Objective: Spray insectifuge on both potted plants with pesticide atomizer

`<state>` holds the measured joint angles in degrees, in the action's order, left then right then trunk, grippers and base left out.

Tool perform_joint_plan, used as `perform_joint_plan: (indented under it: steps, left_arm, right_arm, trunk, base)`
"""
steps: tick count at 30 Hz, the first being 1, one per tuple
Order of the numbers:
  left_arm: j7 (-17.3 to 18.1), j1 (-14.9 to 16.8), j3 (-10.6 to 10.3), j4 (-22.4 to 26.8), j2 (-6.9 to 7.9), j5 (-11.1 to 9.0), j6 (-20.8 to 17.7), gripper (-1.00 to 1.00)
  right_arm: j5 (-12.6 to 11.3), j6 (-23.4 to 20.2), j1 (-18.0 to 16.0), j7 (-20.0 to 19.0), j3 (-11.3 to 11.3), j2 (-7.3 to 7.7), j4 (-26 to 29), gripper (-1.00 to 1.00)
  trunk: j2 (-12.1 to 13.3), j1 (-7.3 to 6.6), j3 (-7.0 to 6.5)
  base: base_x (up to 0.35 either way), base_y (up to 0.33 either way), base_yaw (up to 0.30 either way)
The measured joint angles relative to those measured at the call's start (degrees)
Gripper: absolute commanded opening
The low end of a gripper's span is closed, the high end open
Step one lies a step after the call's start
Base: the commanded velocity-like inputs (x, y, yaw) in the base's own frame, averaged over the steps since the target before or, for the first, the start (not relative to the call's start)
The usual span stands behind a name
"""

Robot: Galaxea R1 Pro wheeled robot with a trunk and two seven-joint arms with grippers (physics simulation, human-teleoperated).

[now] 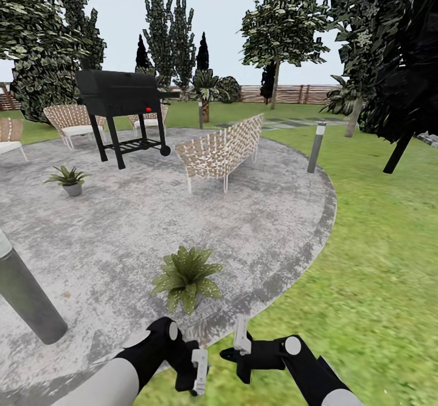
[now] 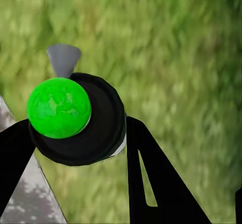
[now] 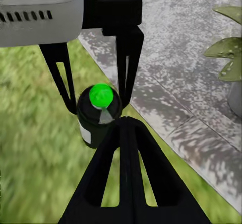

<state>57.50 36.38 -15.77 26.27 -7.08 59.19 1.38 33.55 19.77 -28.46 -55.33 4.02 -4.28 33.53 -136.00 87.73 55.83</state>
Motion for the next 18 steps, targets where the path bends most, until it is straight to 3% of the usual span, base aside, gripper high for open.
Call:
perform_joint_plan:
  steps: [7, 16, 18]
  left_arm:
    - [0.0, 0.1, 0.3, 0.1, -0.49, -3.0, 0.5, -1.0]
    - [0.6, 0.1, 0.7, 0.0, -0.42, -4.0, 1.1, -1.0]
    - [0.7, 0.1, 0.6, 0.0, -0.33, -6.5, 2.2, -1.0]
  right_arm:
    - [0.1, 0.0, 0.0, 0.0, 0.0, -0.03, 0.0, -1.0]
    - [0.3, 0.0, 0.0, 0.1, -0.1, -0.01, -0.1, -1.0]
    - [0.4, 0.0, 0.0, 0.1, -0.1, -0.01, -0.2, -1.0]
  trunk:
    - [0.0, 0.0, 0.0]
    - [0.0, 0.0, 0.0]
    - [0.0, 0.0, 0.0]
  base:
    - [0.0, 0.0, 0.0]
    - [0.0, 0.0, 0.0]
    - [0.0, 0.0, 0.0]
